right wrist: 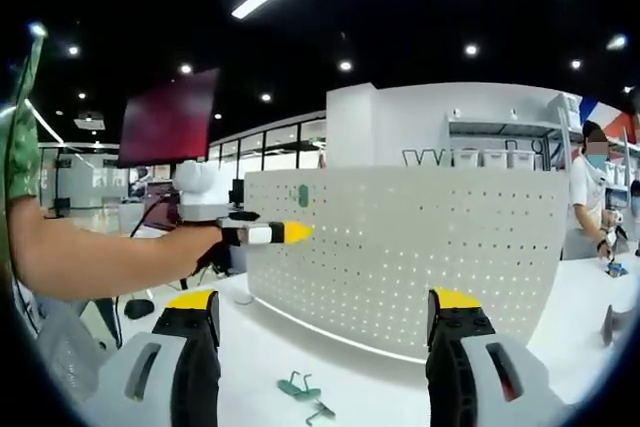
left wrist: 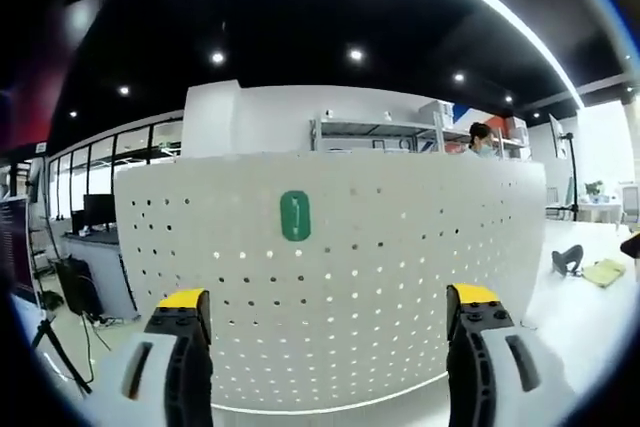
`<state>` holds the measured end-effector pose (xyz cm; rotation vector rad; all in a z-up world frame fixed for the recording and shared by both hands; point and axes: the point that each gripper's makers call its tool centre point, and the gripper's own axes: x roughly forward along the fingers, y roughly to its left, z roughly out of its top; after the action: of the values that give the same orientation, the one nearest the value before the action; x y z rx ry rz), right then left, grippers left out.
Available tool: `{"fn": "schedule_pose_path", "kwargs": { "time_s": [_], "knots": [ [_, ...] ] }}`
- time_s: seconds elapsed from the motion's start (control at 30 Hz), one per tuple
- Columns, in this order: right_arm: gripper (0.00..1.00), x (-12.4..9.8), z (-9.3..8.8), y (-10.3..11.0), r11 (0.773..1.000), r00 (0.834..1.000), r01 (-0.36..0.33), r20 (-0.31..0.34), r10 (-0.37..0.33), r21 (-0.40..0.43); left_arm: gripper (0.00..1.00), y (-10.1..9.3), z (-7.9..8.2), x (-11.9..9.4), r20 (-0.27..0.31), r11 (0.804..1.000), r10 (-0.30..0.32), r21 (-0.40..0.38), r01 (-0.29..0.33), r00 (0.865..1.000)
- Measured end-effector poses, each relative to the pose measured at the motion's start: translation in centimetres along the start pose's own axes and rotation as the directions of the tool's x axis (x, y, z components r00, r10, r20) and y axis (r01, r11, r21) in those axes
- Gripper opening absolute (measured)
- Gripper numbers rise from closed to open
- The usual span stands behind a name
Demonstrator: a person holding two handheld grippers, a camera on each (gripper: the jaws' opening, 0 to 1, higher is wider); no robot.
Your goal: Insert the hook assembly into the mounting plate slot until the hook locks in place.
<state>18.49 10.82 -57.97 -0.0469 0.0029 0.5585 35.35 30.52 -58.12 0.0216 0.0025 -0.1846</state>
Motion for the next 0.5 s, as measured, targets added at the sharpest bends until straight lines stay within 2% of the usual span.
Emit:
{"fn": "schedule_pose_path", "kwargs": {
  "time_s": [0.17,0.5],
  "knots": [
    [0.87,-0.4,0.3,0.2,1.000,1.000,0.003,0.006,-0.003,-0.003,1.00,-0.2,-1.3,-1.1,-0.027,1.000,-0.012,0.001,0.012,1.000],
    [0.87,-0.9,1.0,0.8,1.000,1.000,0.004,0.020,-0.004,-0.013,0.99,-0.8,-2.1,-3.4,-0.046,1.000,-0.031,0.002,0.031,0.998]
  ]
}}
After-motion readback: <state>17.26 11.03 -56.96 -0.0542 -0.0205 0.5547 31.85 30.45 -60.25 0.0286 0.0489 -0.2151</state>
